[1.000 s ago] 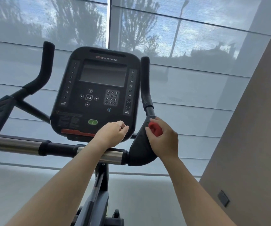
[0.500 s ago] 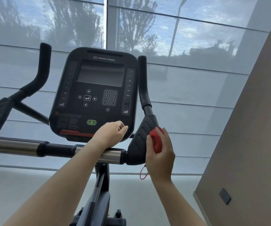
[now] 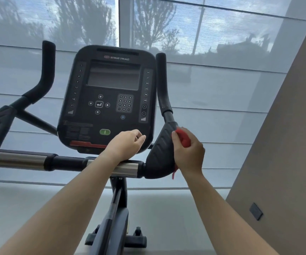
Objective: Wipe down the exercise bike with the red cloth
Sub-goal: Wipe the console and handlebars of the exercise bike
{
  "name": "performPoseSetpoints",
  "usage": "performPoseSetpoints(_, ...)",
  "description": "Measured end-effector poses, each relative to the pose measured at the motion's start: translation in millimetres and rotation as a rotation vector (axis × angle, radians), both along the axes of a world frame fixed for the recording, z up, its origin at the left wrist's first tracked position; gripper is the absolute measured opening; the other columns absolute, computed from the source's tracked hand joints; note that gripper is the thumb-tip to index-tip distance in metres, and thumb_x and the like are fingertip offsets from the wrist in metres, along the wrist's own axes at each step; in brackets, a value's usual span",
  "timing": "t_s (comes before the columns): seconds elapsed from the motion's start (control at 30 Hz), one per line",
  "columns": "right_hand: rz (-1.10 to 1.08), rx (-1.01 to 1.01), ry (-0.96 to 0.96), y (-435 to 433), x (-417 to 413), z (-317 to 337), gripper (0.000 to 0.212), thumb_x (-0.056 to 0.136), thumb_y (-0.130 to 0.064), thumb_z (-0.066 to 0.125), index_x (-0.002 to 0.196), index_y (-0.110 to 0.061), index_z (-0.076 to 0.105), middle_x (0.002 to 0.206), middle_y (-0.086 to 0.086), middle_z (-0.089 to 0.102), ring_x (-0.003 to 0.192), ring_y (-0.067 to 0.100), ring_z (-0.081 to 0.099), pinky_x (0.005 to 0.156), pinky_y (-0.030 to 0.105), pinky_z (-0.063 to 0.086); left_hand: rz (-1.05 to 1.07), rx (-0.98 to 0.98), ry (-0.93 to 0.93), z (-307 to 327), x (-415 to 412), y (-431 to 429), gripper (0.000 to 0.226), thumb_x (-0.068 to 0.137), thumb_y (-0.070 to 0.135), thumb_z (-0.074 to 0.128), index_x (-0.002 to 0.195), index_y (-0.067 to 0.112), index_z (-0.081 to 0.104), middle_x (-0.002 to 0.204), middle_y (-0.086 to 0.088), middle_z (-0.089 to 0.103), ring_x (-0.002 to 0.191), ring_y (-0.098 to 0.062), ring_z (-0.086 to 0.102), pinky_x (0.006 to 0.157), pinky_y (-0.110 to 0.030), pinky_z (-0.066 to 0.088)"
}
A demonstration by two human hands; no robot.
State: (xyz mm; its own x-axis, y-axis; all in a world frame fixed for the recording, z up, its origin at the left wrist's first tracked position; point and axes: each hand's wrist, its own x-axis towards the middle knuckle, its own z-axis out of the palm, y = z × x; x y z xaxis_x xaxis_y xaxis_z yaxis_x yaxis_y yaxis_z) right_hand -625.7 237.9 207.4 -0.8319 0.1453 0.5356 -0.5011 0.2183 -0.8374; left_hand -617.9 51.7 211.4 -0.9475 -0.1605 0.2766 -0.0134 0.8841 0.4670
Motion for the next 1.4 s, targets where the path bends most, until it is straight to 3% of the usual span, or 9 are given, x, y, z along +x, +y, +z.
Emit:
performPoseSetpoints(0.13,0.003,-0.053,0.037,0.1,20.4,-20.8,0.021,0.084,-0.021,0.067,0.104,-0.029,0.069,0.117,-0.016,0.062,0.11,-0.007,0.053,0.094,0.007,0.039,0.008,0.053,-0.018,1.3,-1.4,-3.8,0.028,0.096,0.042,0.039,0.105,0.023,0.058,0.089,0.011,0.06,0.087,-0.015,0.057,0.074,-0.031,0.043)
performPoseSetpoints(0.4,0.093,-0.088,-0.037,0.8,-21.1,-1.6,0.013,0.085,-0.024,0.066,0.095,-0.03,0.071,0.109,-0.015,0.067,0.1,-0.008,0.057,0.086,0.0,0.038,0.042,0.137,0.043,7.2,-22.1,1.1,0.03,0.096,0.041,0.04,0.106,0.022,0.061,0.099,0.007,0.064,0.089,-0.017,0.059,0.082,-0.034,0.047)
performPoseSetpoints(0.5,0.177,-0.101,-0.05,2.2,-39.3,4.2,0.016,0.085,-0.024,0.066,0.085,-0.039,0.07,0.098,-0.025,0.067,0.099,-0.008,0.06,0.091,0.011,0.045,0.059,0.15,0.043,11.2,-38.0,-0.1,0.03,0.096,0.041,0.04,0.107,0.023,0.061,0.1,0.006,0.065,0.096,-0.017,0.059,0.087,-0.035,0.046)
performPoseSetpoints(0.67,0.293,-0.089,-0.029,-3.0,-74.2,15.5,0.023,0.085,-0.027,0.065,0.082,-0.049,0.068,0.1,-0.02,0.07,0.098,0.002,0.064,0.094,0.03,0.05,0.07,0.126,0.049,26.7,-72.6,-3.9,0.03,0.096,0.041,0.04,0.107,0.022,0.061,0.099,0.006,0.065,0.095,-0.016,0.058,0.086,-0.033,0.045)
performPoseSetpoints(0.87,0.312,-0.045,0.05,-16.0,-126.9,44.3,0.026,0.086,-0.024,0.063,0.086,-0.05,0.066,0.09,-0.025,0.07,0.09,-0.004,0.064,0.085,0.019,0.049,0.105,0.081,0.078,43.4,-111.1,-10.6,0.022,0.097,0.04,0.04,0.098,0.028,0.058,0.081,0.019,0.061,0.086,-0.01,0.057,0.08,-0.031,0.046)
performPoseSetpoints(1.07,0.345,0.016,0.026,-37.7,-185.9,71.1,0.03,0.087,-0.029,0.062,0.117,-0.033,0.062,0.117,-0.009,0.065,0.109,0.006,0.059,0.1,0.026,0.044,0.198,-0.058,0.199,39.2,-145.6,-33.9,0.026,0.096,0.033,0.042,0.114,0.023,0.059,0.116,0.007,0.058,0.11,-0.015,0.052,0.095,-0.034,0.044)
performPoseSetpoints(1.13,0.432,0.041,-0.012,-43.9,-188.4,64.4,0.036,0.088,-0.029,0.061,0.123,-0.038,0.057,0.123,-0.013,0.062,0.111,0.003,0.057,0.096,0.015,0.043,0.205,-0.105,0.252,28.0,-152.2,-40.8,0.035,0.097,0.032,0.043,0.13,0.024,0.053,0.138,0.007,0.047,0.129,-0.015,0.039,0.105,-0.031,0.036)
performPoseSetpoints(1.2,0.489,-0.011,-0.037,-43.8,-186.9,51.5,0.04,0.089,-0.028,0.061,0.126,-0.04,0.053,0.122,-0.016,0.062,0.11,0.0,0.057,0.095,0.016,0.044,0.187,-0.202,0.193,16.1,-154.8,-49.9,0.046,0.098,0.037,0.039,0.143,0.029,0.038,0.153,0.006,0.029,0.143,-0.015,0.019,0.114,-0.031,0.022)
performPoseSetpoints(1.4,0.461,0.042,0.026,-44.4,-190.4,48.5,0.048,0.089,-0.033,0.059,0.134,-0.039,0.044,0.13,-0.016,0.056,0.116,-0.002,0.052,0.1,0.019,0.041,0.173,-0.161,0.059,-4.8,-161.9,-59.7,0.052,0.099,0.046,0.03,0.148,0.039,0.018,0.16,0.009,0.0,0.147,-0.015,-0.004,0.119,-0.036,0.011)
